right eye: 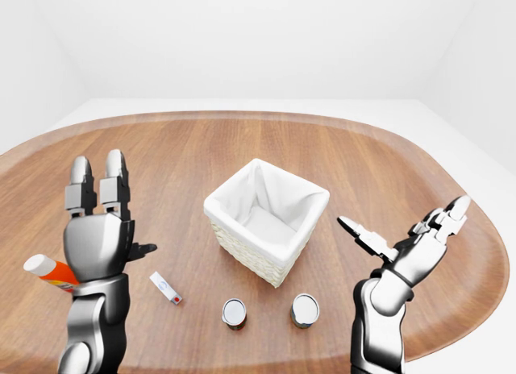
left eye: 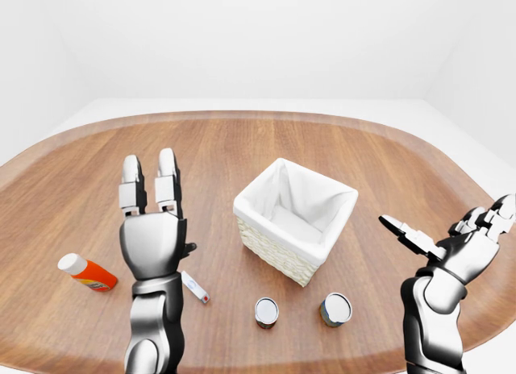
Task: Pick up the alphabet soup and the cream cheese box, and put them in the basket.
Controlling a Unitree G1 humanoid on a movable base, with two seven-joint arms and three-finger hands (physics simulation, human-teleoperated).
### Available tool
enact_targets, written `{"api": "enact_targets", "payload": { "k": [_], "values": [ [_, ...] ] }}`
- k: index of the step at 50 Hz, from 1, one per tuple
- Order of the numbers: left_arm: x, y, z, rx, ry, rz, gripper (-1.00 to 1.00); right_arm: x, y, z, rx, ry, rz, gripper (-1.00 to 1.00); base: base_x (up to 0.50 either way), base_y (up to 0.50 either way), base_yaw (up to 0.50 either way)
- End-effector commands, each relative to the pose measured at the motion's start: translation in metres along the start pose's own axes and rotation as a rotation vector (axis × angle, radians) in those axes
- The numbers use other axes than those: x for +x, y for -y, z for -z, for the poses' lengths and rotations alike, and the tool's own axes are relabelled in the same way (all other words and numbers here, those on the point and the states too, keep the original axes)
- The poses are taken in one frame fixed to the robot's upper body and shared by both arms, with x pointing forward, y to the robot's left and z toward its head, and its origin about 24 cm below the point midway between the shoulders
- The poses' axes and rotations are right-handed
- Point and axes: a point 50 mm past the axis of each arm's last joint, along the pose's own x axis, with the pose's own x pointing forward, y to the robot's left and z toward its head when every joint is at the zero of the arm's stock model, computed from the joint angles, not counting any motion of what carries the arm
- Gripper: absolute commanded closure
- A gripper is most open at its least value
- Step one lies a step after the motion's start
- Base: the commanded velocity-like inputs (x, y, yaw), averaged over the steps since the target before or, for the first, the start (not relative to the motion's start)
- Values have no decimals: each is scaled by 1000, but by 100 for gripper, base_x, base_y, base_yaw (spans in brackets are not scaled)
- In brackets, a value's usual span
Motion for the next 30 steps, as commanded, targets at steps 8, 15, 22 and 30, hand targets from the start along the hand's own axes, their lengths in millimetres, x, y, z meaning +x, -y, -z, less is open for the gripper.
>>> {"api": "enact_targets", "payload": {
  "k": [8,15,22,30],
  "values": [
    [-1,0,4,130,18,2,-100,1,0,1,-14,1,5,-100,0,0,0],
    [-1,0,7,134,11,4,-100,0,0,0,-13,8,6,-100,0,0,0],
    [-1,0,7,135,9,4,-100,0,0,0,-13,8,6,-100,0,0,0],
    [-1,0,7,135,8,4,-100,0,0,0,-13,8,6,-100,0,0,0]
  ]
}}
